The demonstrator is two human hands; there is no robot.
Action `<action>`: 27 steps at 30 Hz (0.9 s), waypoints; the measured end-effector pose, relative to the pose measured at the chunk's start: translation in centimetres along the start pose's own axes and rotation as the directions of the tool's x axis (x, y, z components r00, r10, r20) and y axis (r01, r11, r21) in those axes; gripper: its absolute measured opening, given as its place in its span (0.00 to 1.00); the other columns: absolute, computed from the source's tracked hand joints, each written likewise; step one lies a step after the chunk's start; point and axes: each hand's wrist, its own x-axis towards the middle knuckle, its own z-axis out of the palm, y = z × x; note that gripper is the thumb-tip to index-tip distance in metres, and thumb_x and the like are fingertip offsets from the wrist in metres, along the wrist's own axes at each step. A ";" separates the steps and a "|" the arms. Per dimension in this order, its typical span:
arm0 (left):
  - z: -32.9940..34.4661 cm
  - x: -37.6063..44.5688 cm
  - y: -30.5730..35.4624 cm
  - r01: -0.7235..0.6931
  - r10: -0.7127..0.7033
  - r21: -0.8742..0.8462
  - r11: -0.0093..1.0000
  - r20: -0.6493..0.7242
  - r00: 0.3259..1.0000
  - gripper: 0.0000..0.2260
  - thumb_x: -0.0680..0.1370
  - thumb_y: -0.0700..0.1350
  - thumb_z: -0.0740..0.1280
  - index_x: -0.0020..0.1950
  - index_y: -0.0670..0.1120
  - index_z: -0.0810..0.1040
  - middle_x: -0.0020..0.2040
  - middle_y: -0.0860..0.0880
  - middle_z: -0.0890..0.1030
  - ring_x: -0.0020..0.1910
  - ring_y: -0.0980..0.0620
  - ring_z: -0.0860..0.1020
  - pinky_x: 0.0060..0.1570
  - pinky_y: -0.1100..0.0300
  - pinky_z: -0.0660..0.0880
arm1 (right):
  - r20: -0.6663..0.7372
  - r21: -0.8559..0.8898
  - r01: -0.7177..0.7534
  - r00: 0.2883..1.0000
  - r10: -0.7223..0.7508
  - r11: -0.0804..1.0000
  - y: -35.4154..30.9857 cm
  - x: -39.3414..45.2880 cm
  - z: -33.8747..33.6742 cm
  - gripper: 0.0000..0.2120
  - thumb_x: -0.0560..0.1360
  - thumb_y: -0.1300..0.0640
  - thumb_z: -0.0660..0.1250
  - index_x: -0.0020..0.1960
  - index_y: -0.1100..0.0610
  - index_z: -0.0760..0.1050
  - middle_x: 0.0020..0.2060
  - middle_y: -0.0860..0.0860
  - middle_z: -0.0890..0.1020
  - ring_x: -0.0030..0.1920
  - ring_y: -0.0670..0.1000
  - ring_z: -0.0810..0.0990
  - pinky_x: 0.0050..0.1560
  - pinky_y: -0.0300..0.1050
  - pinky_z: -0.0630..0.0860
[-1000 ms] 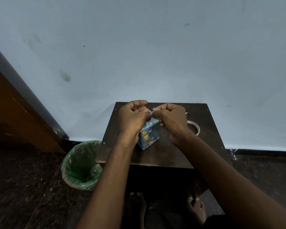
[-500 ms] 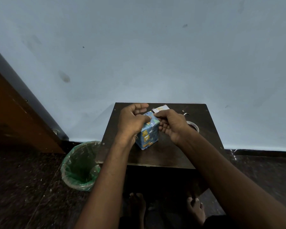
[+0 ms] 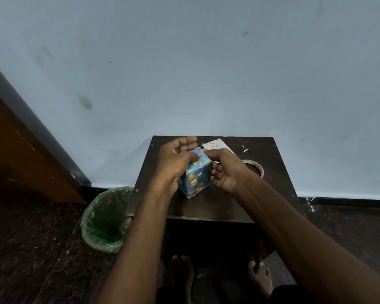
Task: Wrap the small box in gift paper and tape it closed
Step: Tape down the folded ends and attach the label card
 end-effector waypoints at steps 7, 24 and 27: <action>-0.1 0.0 0.1 0.035 -0.034 -0.017 0.999 0.032 0.999 0.19 0.75 0.25 0.70 0.61 0.43 0.84 0.57 0.46 0.87 0.53 0.52 0.86 0.47 0.63 0.84 | -0.034 0.027 -0.044 0.998 0.045 0.999 -0.1 0.3 -0.3 0.05 0.77 0.61 0.70 0.51 0.56 0.84 0.27 0.47 0.74 0.28 0.45 0.65 0.28 0.38 0.64; -0.3 0.6 -1.1 -0.131 0.134 0.120 0.984 -0.016 0.991 0.12 0.82 0.33 0.67 0.53 0.48 0.86 0.51 0.49 0.89 0.52 0.54 0.87 0.54 0.56 0.83 | 0.057 -0.949 0.225 0.811 -0.583 0.220 -1.3 -0.3 -4.3 0.03 0.73 0.61 0.71 0.43 0.58 0.78 0.40 0.52 0.81 0.46 0.56 0.81 0.41 0.44 0.70; -0.3 0.6 -1.2 -0.288 0.281 0.250 0.924 0.064 0.958 0.11 0.83 0.36 0.68 0.55 0.51 0.85 0.53 0.53 0.89 0.55 0.59 0.86 0.59 0.55 0.82 | 0.010 -0.997 0.050 0.851 -0.526 0.062 -0.6 -0.3 -6.1 0.10 0.72 0.56 0.74 0.46 0.57 0.74 0.53 0.57 0.81 0.57 0.61 0.80 0.45 0.47 0.74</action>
